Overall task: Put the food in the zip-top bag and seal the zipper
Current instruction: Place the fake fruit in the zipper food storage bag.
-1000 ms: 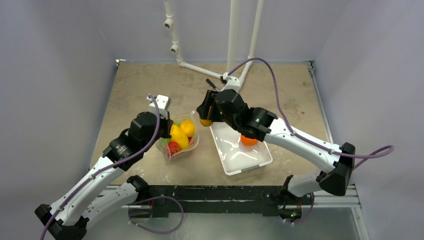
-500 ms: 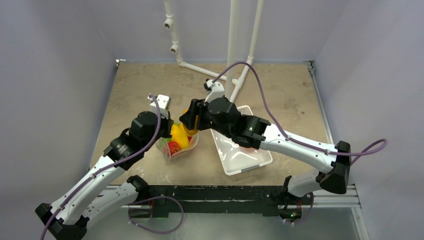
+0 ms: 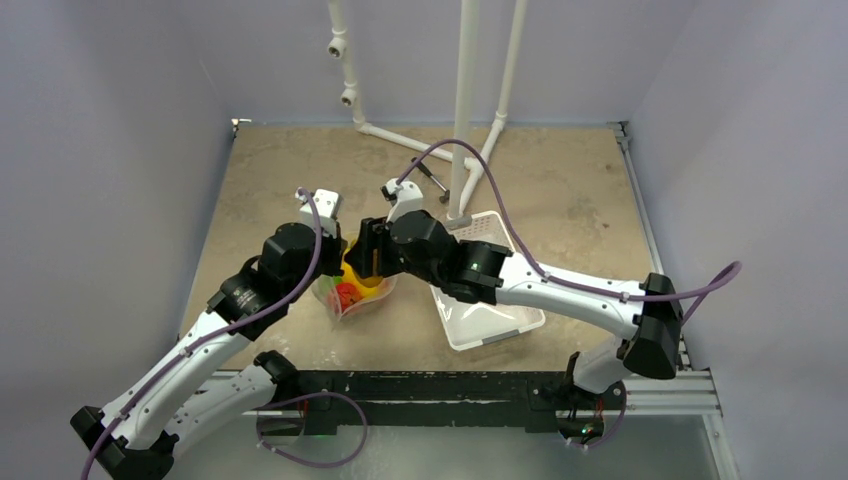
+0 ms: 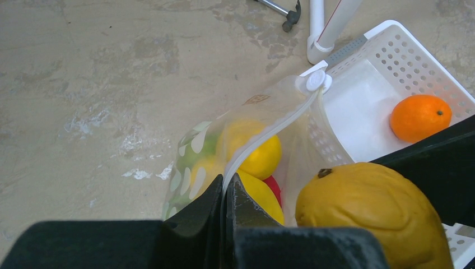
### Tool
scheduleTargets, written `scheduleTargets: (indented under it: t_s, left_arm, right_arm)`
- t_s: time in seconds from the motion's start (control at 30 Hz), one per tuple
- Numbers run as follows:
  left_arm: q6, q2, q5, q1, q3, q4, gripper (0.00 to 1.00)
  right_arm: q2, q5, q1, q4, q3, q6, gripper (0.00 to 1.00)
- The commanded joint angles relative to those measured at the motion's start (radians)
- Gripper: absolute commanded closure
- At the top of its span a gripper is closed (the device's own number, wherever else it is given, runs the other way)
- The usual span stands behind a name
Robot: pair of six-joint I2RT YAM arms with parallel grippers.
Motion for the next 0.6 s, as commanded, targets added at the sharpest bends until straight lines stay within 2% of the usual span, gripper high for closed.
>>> scheduleTargets:
  t_s: [0.0,0.47,0.57]
  left_arm:
    - [0.004,-0.009,0.002,0.004,-0.001,0.052,1.0]
    - [0.004,-0.017,0.007,0.004,-0.002,0.055,1.0]
    - [0.005,-0.02,0.01,0.003,-0.002,0.055,1.0]
  right_arm:
    - [0.016,0.018,0.0,0.05,0.006,-0.002,0.86]
    - [0.13,0.116,0.001,-0.001,0.069,0.045,0.79]
    - [0.164,0.124,0.001,-0.021,0.083,0.061,0.71]
